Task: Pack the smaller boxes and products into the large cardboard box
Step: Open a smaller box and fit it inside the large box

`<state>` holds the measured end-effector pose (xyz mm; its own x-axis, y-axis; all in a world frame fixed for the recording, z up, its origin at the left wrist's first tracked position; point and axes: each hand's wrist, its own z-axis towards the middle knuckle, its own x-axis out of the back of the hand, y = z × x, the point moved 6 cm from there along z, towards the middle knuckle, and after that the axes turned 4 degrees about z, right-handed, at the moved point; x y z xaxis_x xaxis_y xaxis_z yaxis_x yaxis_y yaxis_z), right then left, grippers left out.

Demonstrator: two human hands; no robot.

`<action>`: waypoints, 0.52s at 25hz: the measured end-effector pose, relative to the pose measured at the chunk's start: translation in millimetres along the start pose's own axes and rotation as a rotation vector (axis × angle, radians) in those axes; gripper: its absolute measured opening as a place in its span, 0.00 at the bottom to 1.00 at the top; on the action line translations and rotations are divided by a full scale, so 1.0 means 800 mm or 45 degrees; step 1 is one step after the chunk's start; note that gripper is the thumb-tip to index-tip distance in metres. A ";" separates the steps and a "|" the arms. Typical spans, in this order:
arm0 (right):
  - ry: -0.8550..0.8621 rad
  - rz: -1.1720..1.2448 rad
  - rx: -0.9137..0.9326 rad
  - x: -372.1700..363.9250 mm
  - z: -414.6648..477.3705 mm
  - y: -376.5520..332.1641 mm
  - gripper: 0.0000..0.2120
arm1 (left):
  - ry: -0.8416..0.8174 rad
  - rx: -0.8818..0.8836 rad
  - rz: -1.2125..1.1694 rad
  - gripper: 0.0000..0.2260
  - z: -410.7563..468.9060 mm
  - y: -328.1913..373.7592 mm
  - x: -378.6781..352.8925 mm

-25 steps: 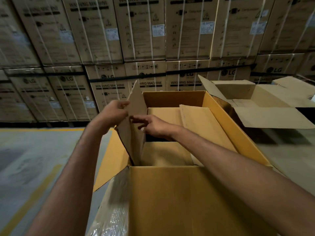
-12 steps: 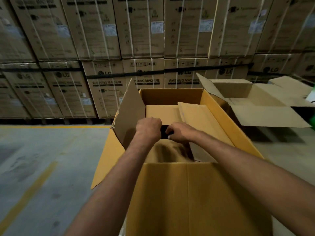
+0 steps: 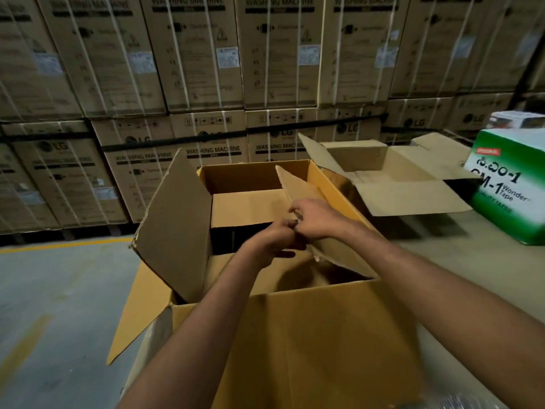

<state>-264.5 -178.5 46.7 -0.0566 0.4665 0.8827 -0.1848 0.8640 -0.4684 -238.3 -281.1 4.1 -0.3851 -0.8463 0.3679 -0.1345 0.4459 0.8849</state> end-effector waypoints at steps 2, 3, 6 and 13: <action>0.088 0.086 -0.063 0.048 -0.008 0.012 0.26 | -0.037 -0.102 -0.205 0.19 0.003 0.032 -0.018; 0.151 0.086 -0.093 0.072 -0.013 0.021 0.25 | -0.060 -0.149 -0.261 0.21 0.006 0.048 -0.030; 0.310 0.005 -0.201 0.128 -0.034 0.067 0.24 | -0.159 -0.278 -0.152 0.29 0.010 0.095 -0.083; 0.216 -0.907 -0.311 0.131 -0.056 0.134 0.22 | -0.397 -0.446 0.243 0.39 0.016 0.114 -0.176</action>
<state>-246.2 -28.3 87.0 0.1498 -0.2121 0.9657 0.1029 0.9748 0.1981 -208.2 -117.5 28.9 -0.6348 -0.6078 0.4771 0.2588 0.4145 0.8725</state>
